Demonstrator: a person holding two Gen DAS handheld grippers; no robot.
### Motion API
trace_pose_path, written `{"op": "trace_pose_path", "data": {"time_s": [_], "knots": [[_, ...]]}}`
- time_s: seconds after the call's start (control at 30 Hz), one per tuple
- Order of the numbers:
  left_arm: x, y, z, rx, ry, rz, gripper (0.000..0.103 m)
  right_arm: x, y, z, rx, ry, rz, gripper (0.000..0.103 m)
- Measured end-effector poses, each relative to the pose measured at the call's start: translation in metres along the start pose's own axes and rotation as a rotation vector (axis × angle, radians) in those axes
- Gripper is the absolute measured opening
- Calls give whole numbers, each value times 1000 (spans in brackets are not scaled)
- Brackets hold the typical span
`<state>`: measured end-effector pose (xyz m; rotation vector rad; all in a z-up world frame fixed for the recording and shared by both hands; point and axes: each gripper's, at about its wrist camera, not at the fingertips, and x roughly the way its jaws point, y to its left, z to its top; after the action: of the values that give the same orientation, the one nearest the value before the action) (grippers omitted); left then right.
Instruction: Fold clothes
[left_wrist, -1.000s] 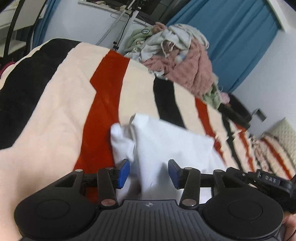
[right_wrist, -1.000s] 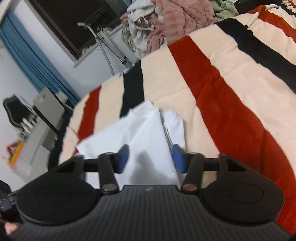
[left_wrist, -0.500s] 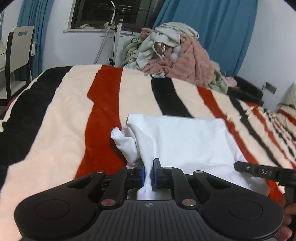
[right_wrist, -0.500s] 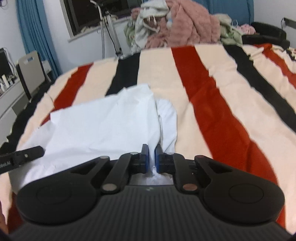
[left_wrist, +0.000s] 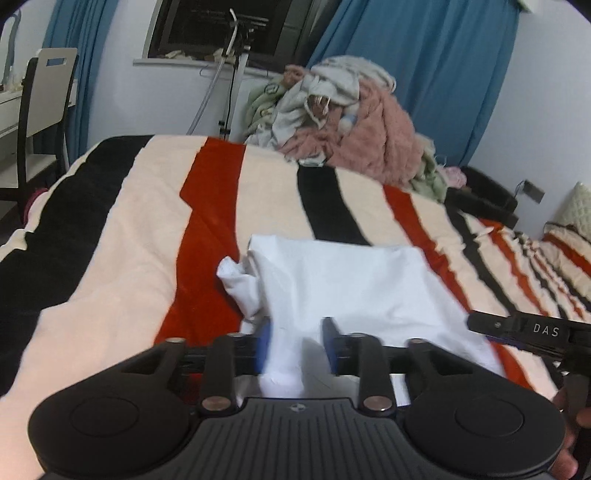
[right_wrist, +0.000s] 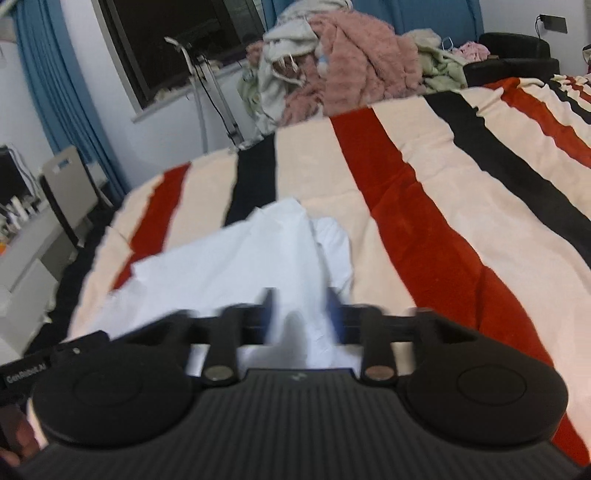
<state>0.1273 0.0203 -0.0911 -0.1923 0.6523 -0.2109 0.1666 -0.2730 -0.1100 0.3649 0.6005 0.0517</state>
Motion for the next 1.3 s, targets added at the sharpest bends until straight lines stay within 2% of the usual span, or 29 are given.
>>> {"op": "trace_pose_path", "data": {"time_s": [0.03, 0.13, 0.23, 0.33, 0.4, 0.53, 0.7, 0.8, 0.9, 1.0, 1.1, 1.2, 1.27, 1.3], "knots": [[-8, -2, -2, -5, -3, -5, 45, -8, 0, -2, 11, -14, 14, 69], [-29, -4, -9, -36, -8, -23, 61, -30, -2, -8, 80, -30, 58, 69], [-43, -1, -15, -105, 10, -45, 65, -46, -10, -15, 200, -22, 120, 69], [-57, 0, -22, -135, 3, -43, 77, -52, -23, -22, 337, 13, 185, 69], [-66, -1, -25, -141, -8, -41, 78, -49, -30, -26, 417, 47, 219, 69], [-70, 1, -32, -208, 23, -113, 80, -37, -36, -35, 537, 120, 262, 69], [-40, 9, -45, -380, 147, -260, 81, -26, -48, -52, 710, 199, 302, 69], [-8, 16, -53, -473, 218, -292, 81, -18, -51, -59, 768, 231, 315, 69], [16, 27, -55, -567, 218, -283, 79, -14, -55, -63, 817, 249, 336, 69], [24, 43, -57, -680, 173, -266, 74, -8, -57, -68, 874, 268, 385, 69], [27, 56, -61, -740, 108, -228, 64, 2, -54, -71, 902, 306, 446, 69], [28, 61, -64, -766, 93, -212, 51, 13, -47, -76, 928, 335, 482, 69], [26, 65, -64, -781, 68, -212, 41, 17, -47, -77, 942, 326, 467, 69], [26, 65, -64, -783, 59, -213, 39, 18, -50, -76, 943, 300, 442, 69]]}}
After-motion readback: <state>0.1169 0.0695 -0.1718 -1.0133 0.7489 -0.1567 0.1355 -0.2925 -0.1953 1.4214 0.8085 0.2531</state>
